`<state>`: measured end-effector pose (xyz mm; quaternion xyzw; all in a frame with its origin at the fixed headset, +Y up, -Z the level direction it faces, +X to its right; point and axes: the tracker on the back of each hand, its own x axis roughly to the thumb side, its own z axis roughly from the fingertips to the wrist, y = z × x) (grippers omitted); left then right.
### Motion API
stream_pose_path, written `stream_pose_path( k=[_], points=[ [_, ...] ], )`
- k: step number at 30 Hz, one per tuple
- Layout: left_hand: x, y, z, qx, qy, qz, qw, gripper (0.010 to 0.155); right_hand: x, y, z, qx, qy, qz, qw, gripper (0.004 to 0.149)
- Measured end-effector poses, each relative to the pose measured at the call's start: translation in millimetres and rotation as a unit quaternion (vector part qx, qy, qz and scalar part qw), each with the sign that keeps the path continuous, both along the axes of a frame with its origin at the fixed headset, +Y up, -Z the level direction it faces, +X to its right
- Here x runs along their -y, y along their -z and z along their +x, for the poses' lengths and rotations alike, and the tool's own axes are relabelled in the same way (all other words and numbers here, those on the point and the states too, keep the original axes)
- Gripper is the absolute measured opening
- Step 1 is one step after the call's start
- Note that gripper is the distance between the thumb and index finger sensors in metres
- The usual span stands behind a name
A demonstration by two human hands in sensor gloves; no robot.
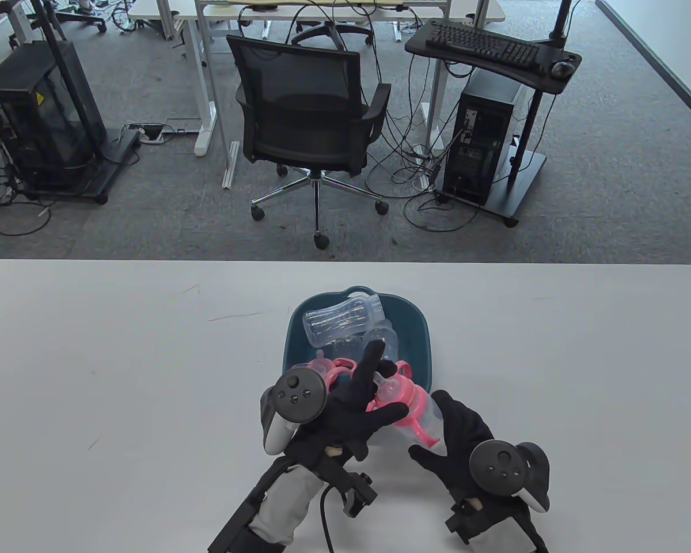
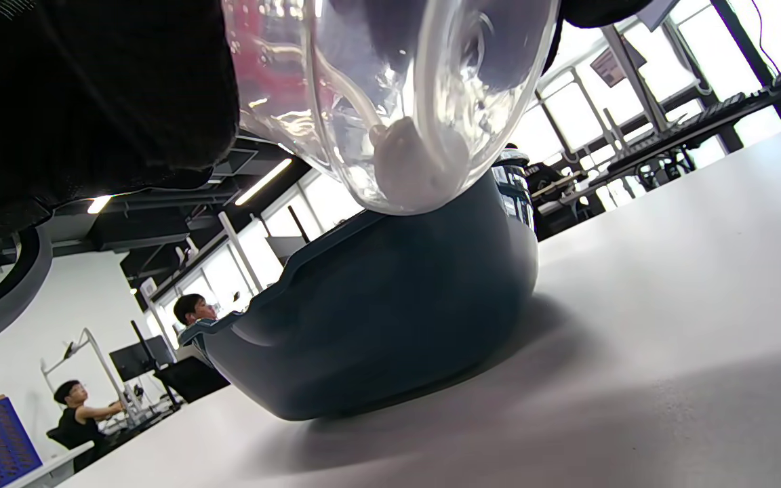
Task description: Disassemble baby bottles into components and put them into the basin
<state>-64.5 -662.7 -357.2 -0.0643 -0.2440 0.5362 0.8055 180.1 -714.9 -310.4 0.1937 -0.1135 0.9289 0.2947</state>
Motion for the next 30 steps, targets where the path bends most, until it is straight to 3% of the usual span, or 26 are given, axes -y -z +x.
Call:
stream_pose_path(
  k=[30],
  points=[
    [-17.7,-9.5,-16.3,-0.047,-0.035,0.077,0.995,0.086,0.9,0.2,-2.9,-0.012,0.015,-0.009,1.0,0.092]
  ],
)
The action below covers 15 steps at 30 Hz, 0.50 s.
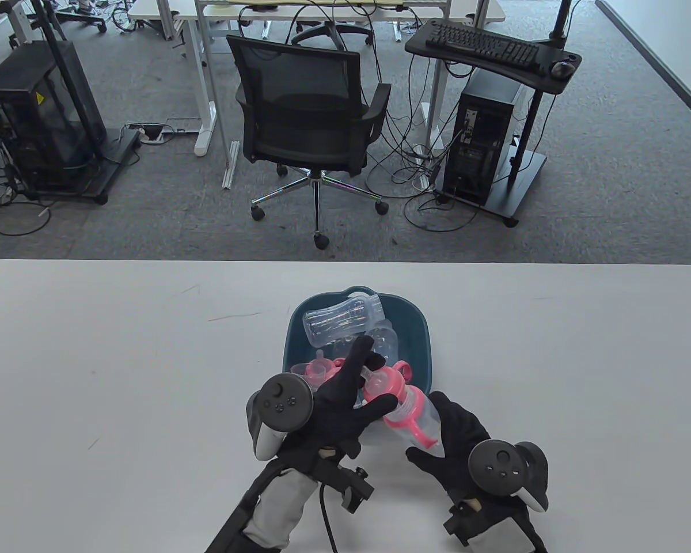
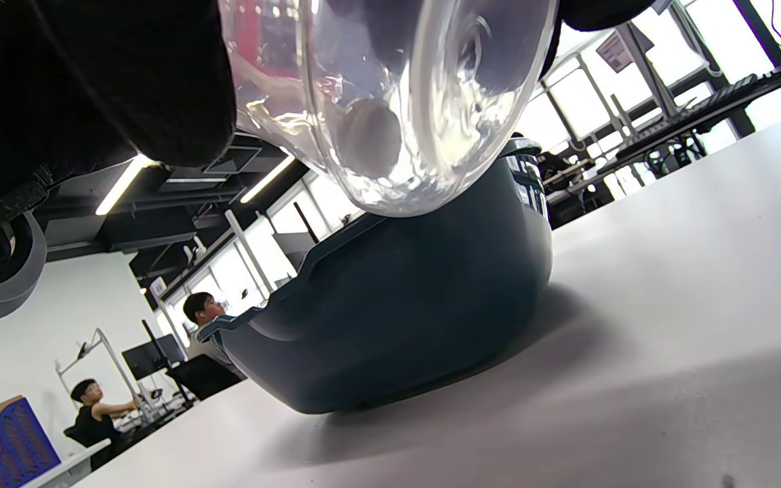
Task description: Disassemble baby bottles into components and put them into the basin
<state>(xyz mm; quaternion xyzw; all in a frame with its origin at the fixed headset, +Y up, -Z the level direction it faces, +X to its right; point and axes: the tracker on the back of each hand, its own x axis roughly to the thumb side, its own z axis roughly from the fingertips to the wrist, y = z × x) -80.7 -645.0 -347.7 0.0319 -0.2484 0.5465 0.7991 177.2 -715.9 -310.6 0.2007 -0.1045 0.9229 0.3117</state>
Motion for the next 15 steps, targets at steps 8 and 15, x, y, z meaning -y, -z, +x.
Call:
stream_pose_path(
  k=[8,15],
  points=[
    [-13.6,-1.0,-3.7,0.002,-0.028,0.01,1.0,0.085,1.1,0.5,1.7,-0.003,0.011,-0.003,1.0,0.092],
    [-42.8,-2.0,-0.7,-0.004,-0.001,0.033,0.999,0.084,0.5,0.4,4.4,0.0,0.021,-0.003,1.0,0.092]
  ],
)
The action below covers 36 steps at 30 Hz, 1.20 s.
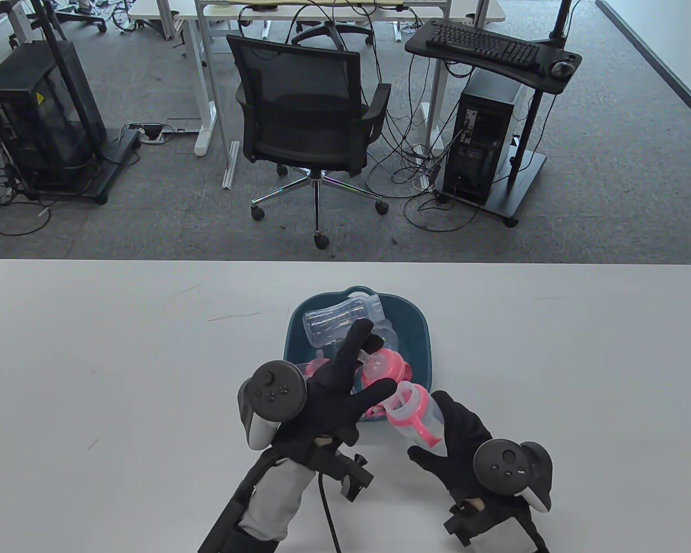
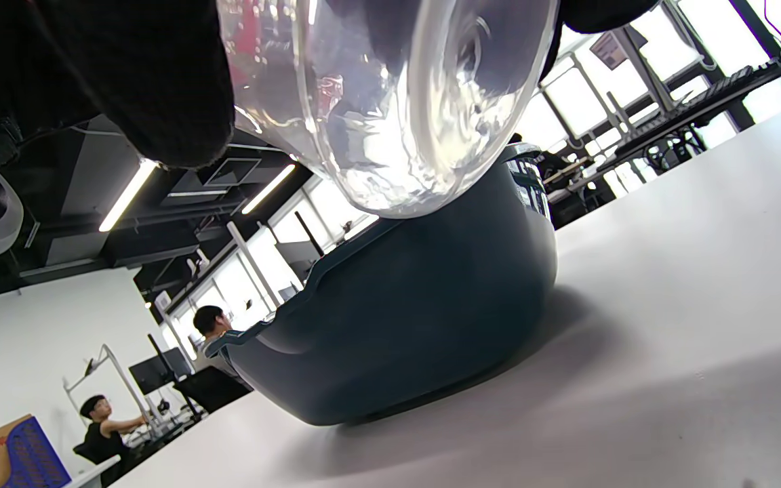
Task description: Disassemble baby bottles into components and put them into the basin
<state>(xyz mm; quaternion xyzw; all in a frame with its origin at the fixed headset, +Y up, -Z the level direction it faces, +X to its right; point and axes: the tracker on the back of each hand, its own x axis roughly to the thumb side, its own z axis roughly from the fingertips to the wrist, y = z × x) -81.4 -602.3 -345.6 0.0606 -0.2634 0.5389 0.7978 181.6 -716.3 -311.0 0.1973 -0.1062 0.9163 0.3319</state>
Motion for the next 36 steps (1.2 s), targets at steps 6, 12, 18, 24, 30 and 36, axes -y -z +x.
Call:
stream_pose_path(
  k=[6,12,18,24,30,36],
  points=[
    [-27.9,-4.4,2.1,-0.012,0.019,0.032,0.999,0.084,-2.3,-0.3,5.8,0.005,0.015,0.002,1.0,0.092],
    [-53.6,-4.1,0.7,-0.031,0.027,0.053,0.998,0.084,-1.5,0.8,8.5,0.008,0.019,0.0,1.0,0.092],
    [-75.1,-0.3,-5.9,-0.057,0.046,0.061,0.995,0.084,0.3,2.7,11.8,0.011,0.026,-0.007,1.0,0.092],
    [-87.1,4.3,-14.1,-0.072,0.041,0.06,0.995,0.084,1.8,4.0,14.3,0.015,0.03,-0.012,0.999,0.092],
    [-86.2,13.8,-23.3,-0.096,0.052,0.047,0.993,0.084,1.4,4.4,15.9,0.018,0.033,-0.012,0.999,0.092],
    [-73.8,26.4,-33.7,-0.12,0.06,0.023,0.991,0.084,1.2,4.4,16.2,0.019,0.032,-0.012,0.999,0.092]
  ],
)
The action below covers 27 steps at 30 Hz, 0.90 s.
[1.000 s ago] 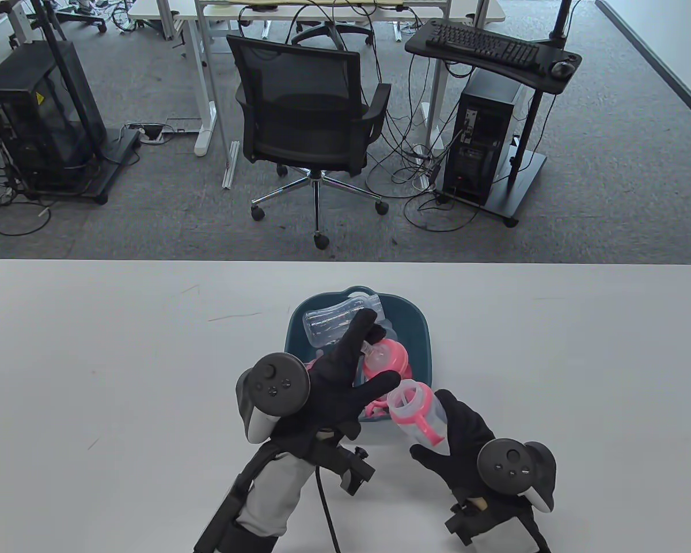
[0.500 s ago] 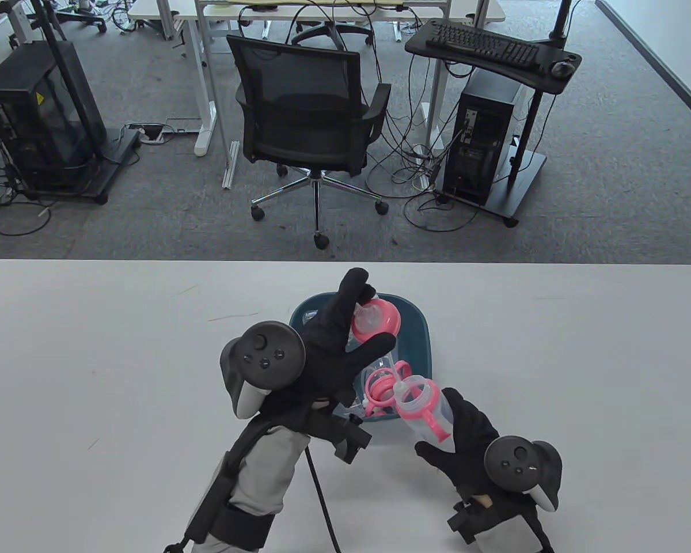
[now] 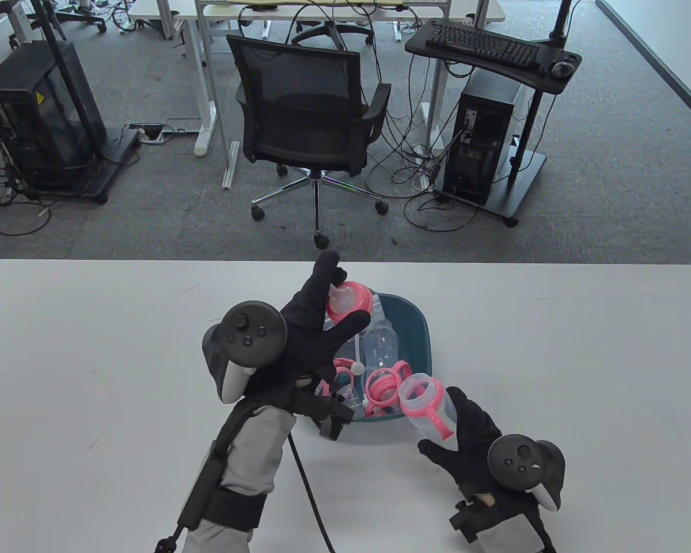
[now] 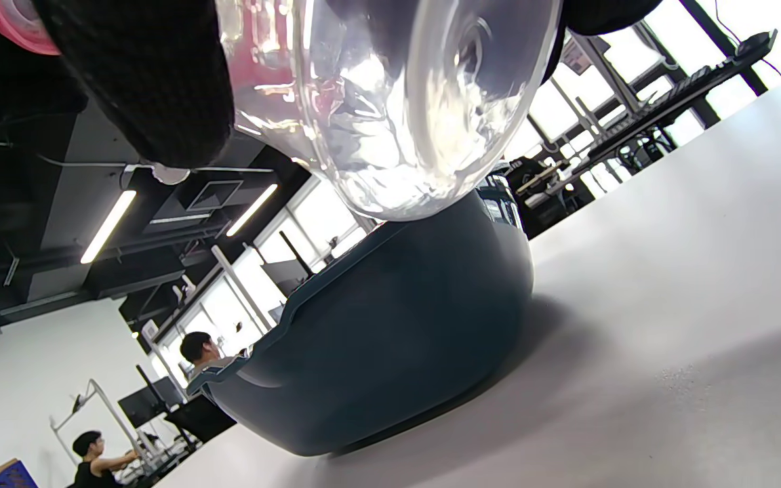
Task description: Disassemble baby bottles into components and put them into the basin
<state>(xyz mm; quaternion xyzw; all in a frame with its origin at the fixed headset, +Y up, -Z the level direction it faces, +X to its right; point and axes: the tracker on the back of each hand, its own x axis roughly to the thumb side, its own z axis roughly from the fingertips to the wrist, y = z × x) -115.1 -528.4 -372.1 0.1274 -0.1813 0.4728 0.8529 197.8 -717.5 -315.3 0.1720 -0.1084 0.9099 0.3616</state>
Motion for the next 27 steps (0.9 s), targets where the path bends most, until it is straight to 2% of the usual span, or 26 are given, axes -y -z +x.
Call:
stream_pose_path(
  k=[7,14,27],
  points=[
    [21.9,14.9,-8.6,-0.03,0.019,-0.029,0.999,0.084,-0.2,0.1,0.6,0.001,0.001,0.0,1.0,0.092],
    [44.5,26.8,-11.2,-0.056,0.072,-0.054,0.994,0.084,-0.5,0.1,0.8,0.001,0.0,-0.001,1.0,0.092],
    [77.9,43.4,0.9,-0.056,0.119,-0.084,0.988,0.083,-0.7,0.5,1.6,0.003,-0.003,-0.005,1.0,0.092]
  ],
)
